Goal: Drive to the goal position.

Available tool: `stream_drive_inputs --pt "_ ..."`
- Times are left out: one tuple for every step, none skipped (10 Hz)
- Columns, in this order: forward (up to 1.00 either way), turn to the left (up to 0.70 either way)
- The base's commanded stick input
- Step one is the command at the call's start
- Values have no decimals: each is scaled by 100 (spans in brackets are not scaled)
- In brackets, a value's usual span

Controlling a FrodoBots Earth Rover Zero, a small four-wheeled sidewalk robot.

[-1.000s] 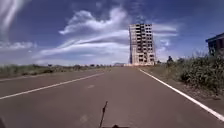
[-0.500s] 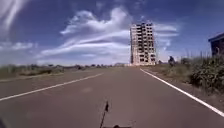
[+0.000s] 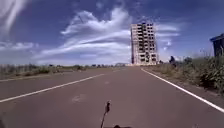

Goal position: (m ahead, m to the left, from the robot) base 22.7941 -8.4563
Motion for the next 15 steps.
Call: stream_drive_inputs --pt "100 0" --pt "100 0" --pt "100 0" --pt "100 0" --pt "100 0" --pt "100 0" --pt "100 0" --pt "100 0" --pt "100 0" --pt "100 0" --pt "100 0" --pt "100 0" --pt "100 0" --pt "100 -29" --pt "100 -35"
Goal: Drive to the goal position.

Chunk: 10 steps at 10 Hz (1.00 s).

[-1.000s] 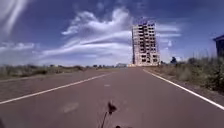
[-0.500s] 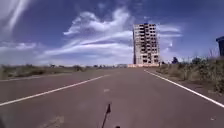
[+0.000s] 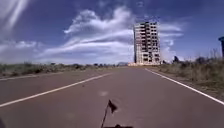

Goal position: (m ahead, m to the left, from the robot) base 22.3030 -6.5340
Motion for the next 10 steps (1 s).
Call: stream_drive_inputs --pt "100 -40" --pt "100 -40" --pt "100 -40" --pt "100 -40" --pt "100 -40" --pt "100 -40" --pt "100 -40" --pt "100 -40" --pt "100 -21" --pt "100 -8"
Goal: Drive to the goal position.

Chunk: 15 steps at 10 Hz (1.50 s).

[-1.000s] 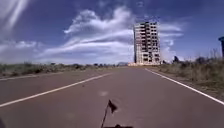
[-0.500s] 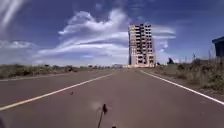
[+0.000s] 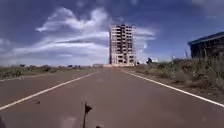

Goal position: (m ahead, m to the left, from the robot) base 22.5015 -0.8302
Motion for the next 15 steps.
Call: stream_drive_inputs --pt "100 0" --pt "100 0" --pt "100 0" --pt "100 0" --pt "100 0" --pt "100 0" --pt "99 0" --pt "99 0" --pt "98 0" --pt "98 0" --pt "98 0" --pt "98 0" --pt "100 0" --pt "100 0" --pt "100 0"
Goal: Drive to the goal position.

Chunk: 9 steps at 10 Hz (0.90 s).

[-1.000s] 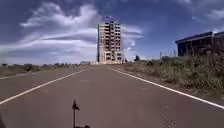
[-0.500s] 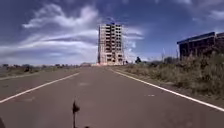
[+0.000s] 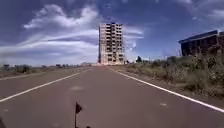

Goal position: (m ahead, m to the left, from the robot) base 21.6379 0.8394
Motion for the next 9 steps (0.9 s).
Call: stream_drive_inputs --pt "100 0" --pt "100 0" --pt "100 0" --pt "100 0" --pt "100 0" --pt "100 0" --pt "100 0" --pt "99 0" --pt "99 0"
